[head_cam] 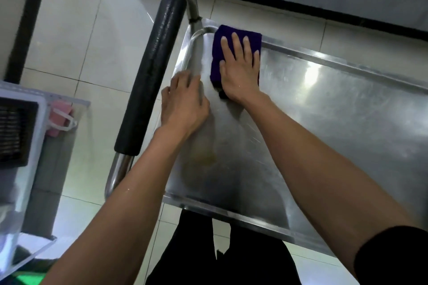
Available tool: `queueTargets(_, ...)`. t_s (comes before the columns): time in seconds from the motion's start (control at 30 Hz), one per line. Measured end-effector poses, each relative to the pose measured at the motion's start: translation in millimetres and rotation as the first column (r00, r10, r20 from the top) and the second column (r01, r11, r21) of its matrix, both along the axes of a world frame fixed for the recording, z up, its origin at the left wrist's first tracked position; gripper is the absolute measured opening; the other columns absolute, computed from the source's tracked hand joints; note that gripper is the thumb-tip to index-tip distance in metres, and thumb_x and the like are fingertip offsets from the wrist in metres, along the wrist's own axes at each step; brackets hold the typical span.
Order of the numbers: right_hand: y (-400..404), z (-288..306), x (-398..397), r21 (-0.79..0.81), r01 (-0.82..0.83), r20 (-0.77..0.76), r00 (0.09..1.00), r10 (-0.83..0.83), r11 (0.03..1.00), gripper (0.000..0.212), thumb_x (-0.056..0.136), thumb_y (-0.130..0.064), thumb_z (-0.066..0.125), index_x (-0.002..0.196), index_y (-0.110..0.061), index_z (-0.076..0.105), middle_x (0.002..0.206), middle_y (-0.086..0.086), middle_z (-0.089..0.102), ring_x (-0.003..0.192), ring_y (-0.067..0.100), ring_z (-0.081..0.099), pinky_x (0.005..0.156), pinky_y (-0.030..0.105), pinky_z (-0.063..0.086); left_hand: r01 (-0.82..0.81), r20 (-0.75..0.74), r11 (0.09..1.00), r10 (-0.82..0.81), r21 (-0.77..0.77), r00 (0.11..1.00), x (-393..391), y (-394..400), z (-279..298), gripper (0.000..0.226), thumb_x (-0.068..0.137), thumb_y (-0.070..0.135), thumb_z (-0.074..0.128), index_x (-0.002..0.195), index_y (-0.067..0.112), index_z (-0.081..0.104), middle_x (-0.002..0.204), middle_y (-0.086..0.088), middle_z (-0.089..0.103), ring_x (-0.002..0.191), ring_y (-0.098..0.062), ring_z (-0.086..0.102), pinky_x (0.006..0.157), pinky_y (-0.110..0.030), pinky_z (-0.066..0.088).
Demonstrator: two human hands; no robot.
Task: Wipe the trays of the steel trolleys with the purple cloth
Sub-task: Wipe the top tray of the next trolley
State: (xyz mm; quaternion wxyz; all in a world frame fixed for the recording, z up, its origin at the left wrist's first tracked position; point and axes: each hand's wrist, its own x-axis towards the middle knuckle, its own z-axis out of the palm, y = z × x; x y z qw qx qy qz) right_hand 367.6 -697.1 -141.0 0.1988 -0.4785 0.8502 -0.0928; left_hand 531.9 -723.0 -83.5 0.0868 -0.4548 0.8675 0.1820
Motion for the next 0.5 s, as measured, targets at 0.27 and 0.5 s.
queueTargets(0.27, -40.6, 6.4, 30.1, -0.058, -0.064, 0.064, 0.996, 0.068, 0.996, 0.057, 0.105, -0.027, 0.031, 0.159, -0.028, 0.011, 0.167, 0.0, 0.001, 0.153, 0.022, -0.007, 0.123, 0.047, -0.006, -0.109, -0.106, 0.991, 0.118, 0.083, 0.987, 10.6, -6.7, -1.1, 0.065, 0.09, 0.017, 0.05, 0.152, 0.009, 0.032, 0.159, -0.007, 0.03, 0.144, -0.025, 0.031, 0.114, -0.039, 0.033)
queueTargets(0.5, -17.2, 7.7, 29.7, -0.086, -0.054, 0.079, 0.995, 0.061, 0.995, 0.055, 0.106, -0.029, 0.031, 0.158, -0.029, 0.014, 0.167, -0.001, 0.004, 0.153, 0.02, -0.005, 0.122, 0.044, -0.006, -0.055, -0.081, 0.998, 0.056, 0.015, 0.995, 13.5, 1.8, -6.1, 0.062, 0.09, 0.021, 0.051, 0.149, 0.011, 0.034, 0.159, -0.011, 0.028, 0.146, -0.027, 0.026, 0.115, -0.042, 0.03)
